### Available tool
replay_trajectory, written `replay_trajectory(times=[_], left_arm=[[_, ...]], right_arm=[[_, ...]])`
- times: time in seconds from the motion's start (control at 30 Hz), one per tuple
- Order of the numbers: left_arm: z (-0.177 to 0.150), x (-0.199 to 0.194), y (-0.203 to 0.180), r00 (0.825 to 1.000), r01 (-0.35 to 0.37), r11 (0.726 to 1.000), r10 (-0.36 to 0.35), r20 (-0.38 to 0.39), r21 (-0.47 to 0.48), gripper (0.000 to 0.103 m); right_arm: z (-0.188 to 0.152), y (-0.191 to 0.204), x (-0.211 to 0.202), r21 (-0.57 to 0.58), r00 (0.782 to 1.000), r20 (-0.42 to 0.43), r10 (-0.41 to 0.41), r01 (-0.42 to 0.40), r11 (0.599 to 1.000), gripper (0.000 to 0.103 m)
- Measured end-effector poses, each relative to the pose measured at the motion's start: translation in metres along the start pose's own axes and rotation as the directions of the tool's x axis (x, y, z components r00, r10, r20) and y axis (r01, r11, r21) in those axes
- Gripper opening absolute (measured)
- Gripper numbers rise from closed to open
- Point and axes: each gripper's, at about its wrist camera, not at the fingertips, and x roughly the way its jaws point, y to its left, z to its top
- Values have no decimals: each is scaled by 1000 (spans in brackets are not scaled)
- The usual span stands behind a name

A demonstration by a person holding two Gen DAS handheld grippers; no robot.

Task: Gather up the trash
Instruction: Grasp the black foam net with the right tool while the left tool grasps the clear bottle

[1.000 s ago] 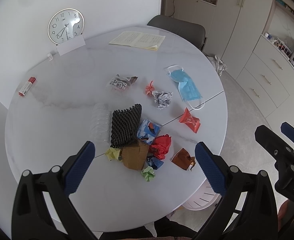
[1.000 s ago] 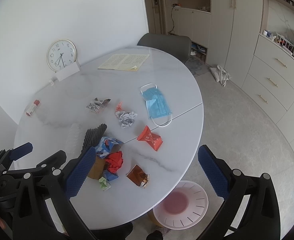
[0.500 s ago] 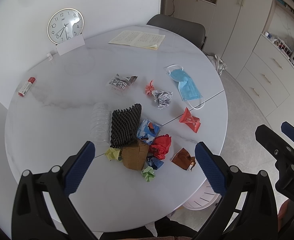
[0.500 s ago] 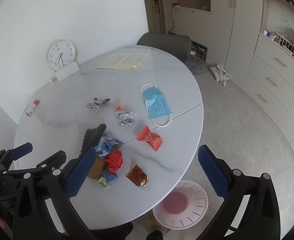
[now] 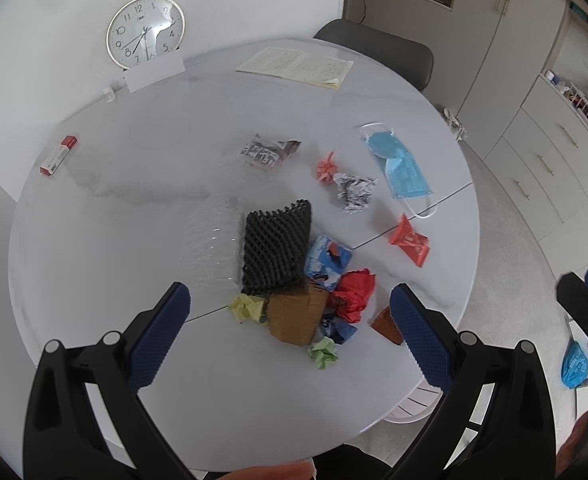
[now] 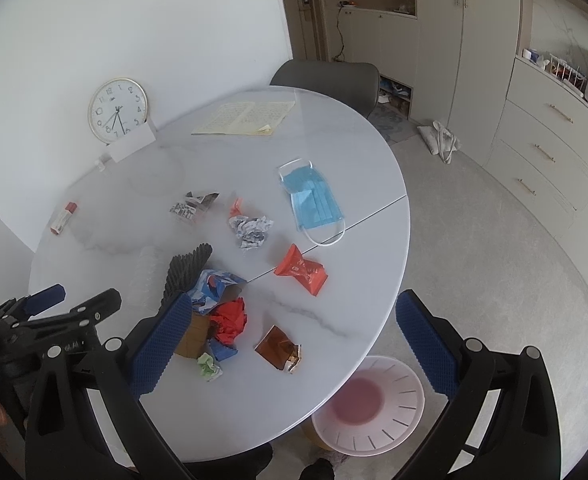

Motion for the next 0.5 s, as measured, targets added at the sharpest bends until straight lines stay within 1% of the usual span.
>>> replay_trajectory(times=[0.1,0.2,0.27,0.37,0.43,0.5], left_arm=[[5,34,30,998,-58,998,57,-26,-11,96],[11,74,60,994,-86,996,85,-72,-10,96],[15,99,77,991,-81,997,79,-107,-8,96],[22,132,88,987,-62,998,65,-145,24,96],[25,150,89,984,-56,997,64,-164,49,96],[28,166,89,982,-45,997,57,-180,68,96]], right_arm=[[-12,2,16,29,999,-31,14,-13,999,101],[-28,9,36,48,997,-75,20,-16,999,101],[-38,16,49,56,995,-97,18,-13,998,101],[-46,22,67,72,993,-119,19,-11,997,101],[-46,25,81,81,990,-140,32,-20,996,101],[-41,30,99,92,985,-158,68,-54,994,101]])
